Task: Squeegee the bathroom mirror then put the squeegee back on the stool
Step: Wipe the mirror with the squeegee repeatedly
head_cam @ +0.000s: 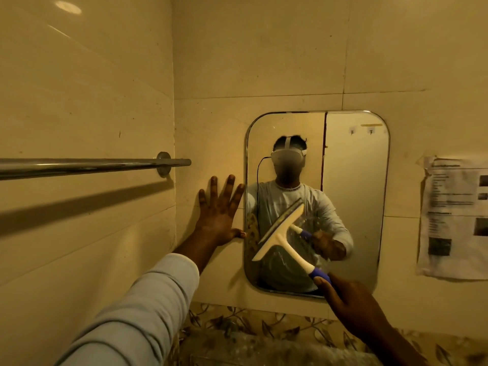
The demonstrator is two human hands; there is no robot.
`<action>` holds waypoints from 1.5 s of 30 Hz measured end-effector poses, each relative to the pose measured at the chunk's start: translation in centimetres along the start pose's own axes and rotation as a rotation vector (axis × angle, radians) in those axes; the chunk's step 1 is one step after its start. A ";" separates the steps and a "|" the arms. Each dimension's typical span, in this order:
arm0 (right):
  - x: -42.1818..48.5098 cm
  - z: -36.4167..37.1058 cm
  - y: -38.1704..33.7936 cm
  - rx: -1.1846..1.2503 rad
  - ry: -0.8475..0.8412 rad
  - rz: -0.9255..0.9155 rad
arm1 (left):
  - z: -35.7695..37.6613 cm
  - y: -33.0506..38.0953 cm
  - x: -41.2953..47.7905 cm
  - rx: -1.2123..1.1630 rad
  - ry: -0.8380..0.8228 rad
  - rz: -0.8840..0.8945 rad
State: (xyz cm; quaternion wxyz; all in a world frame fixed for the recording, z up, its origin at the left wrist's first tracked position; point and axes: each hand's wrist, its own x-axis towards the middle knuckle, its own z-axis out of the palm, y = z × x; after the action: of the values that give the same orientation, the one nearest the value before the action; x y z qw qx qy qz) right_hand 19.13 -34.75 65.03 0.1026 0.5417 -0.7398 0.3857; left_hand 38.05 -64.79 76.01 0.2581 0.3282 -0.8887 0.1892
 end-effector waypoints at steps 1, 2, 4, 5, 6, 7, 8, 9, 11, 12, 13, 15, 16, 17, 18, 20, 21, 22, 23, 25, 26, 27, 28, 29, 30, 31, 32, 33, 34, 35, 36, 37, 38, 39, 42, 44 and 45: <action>0.4 0.3 -0.7 -0.034 -0.021 0.003 | 0.0 0.1 0.0 -0.002 0.001 0.000; 0.8 0.6 -1.3 -0.067 -0.032 0.000 | 0.0 0.2 0.0 0.000 0.003 -0.001; 1.6 1.3 -1.8 -0.118 -0.038 -0.020 | -0.1 0.2 0.0 0.008 0.000 -0.006; 1.7 1.5 -1.7 -0.136 -0.042 -0.022 | 0.0 0.3 0.0 0.010 0.000 -0.006; 1.9 1.8 -1.5 -0.151 -0.050 -0.021 | 0.0 0.2 0.0 0.013 0.002 -0.008; 2.0 2.1 -1.2 -0.157 -0.055 -0.019 | 0.0 0.2 0.0 0.017 0.003 -0.008; 1.9 2.2 -1.0 -0.159 -0.060 -0.013 | -0.1 0.3 0.0 0.020 0.001 -0.009; 1.8 2.3 -0.8 -0.160 -0.059 -0.009 | 0.0 0.2 0.0 0.022 0.003 -0.008; 1.4 2.3 -0.4 -0.179 -0.052 -0.007 | 0.0 0.2 0.0 0.022 0.009 -0.004; 1.1 2.2 -0.1 -0.195 -0.051 -0.006 | 0.0 0.2 0.0 0.021 0.007 -0.004; 0.8 2.0 0.3 -0.209 -0.057 -0.001 | 0.0 0.2 0.0 0.021 0.006 -0.003; 0.0 1.6 0.9 -0.229 -0.087 0.028 | 0.0 0.1 0.0 0.024 0.010 -0.005; -0.5 1.4 1.1 -0.241 -0.103 0.047 | 0.0 0.1 0.0 0.023 0.013 -0.007; -1.0 1.3 1.2 -0.255 -0.118 0.064 | 0.1 0.1 0.0 0.020 0.017 -0.007; -1.4 1.1 1.3 -0.271 -0.128 0.078 | 0.1 0.1 0.0 0.018 0.020 -0.005; -2.0 1.0 1.1 -0.290 -0.151 0.108 | 0.1 0.1 0.0 0.020 0.018 -0.005; -2.2 1.0 1.0 -0.284 -0.163 0.121 | 0.1 0.1 0.0 0.020 0.017 -0.007; -2.4 1.1 0.7 -0.261 -0.167 0.132 | 0.2 0.1 0.0 0.020 0.018 -0.009; -2.4 1.2 0.4 -0.231 -0.162 0.132 | 0.1 0.1 0.1 0.022 0.020 -0.008; -2.3 1.7 -0.4 -0.194 -0.141 0.090 | 0.0 0.1 0.0 0.022 0.017 -0.008; -2.2 2.1 -1.1 -0.195 -0.138 0.058 | 0.0 0.1 0.0 0.019 0.014 -0.007; -2.2 2.5 -2.0 -0.209 -0.141 0.026 | 0.0 0.1 -0.1 0.013 0.013 -0.007; -2.1 2.8 -2.9 -0.230 -0.139 -0.006 | 0.0 0.1 -0.1 0.009 0.011 -0.007; -2.0 3.2 -3.6 -0.252 -0.135 -0.026 | -0.1 0.1 -0.1 0.008 0.008 -0.008; -1.8 3.6 -4.2 -0.262 -0.132 -0.038 | -0.1 0.1 -0.1 0.009 0.007 -0.009; -1.6 3.8 -4.5 -0.261 -0.131 -0.039 | -0.1 0.2 -0.1 0.011 0.006 -0.010; -1.5 3.8 -4.7 -0.267 -0.129 -0.031 | -0.1 0.2 -0.1 0.011 0.002 -0.010; -1.5 3.7 -4.8 -0.275 -0.127 -0.018 | -0.1 0.3 0.0 0.012 -0.001 -0.009; -1.5 3.6 -4.9 -0.275 -0.126 0.002 | -0.1 0.3 0.1 0.013 -0.004 -0.009; -1.6 3.5 -4.8 -0.270 -0.126 0.020 | -0.1 0.3 0.1 0.012 -0.005 -0.009; -1.8 3.3 -4.8 -0.267 -0.121 0.032 | -0.1 0.2 0.0 0.012 -0.005 -0.010; -2.0 3.1 -4.8 -0.274 -0.115 0.036 | -0.1 0.2 0.0 0.012 -0.004 -0.012; -2.2 3.0 -4.6 -0.281 -0.107 0.037 | -0.1 0.2 0.0 0.013 -0.007 -0.013; -2.3 2.9 -4.2 -0.282 -0.104 0.043 | -0.1 0.1 0.0 0.014 -0.011 -0.014; -2.6 2.4 -3.1 -0.290 -0.116 0.073 | -0.3 0.2 0.0 0.023 -0.016 -0.013; -2.9 1.9 -2.2 -0.265 -0.135 0.095 | -0.3 0.2 0.0 0.025 -0.017 -0.012; -3.1 1.7 -1.8 -0.260 -0.156 0.116 | -0.3 0.2 0.0 0.029 -0.015 -0.013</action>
State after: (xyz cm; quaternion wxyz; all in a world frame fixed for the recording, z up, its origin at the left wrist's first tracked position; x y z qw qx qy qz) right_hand 22.39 -33.92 62.95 0.0919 0.5086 -0.8192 0.2487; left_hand 37.99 -64.49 76.18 0.2478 0.3393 -0.8856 0.1978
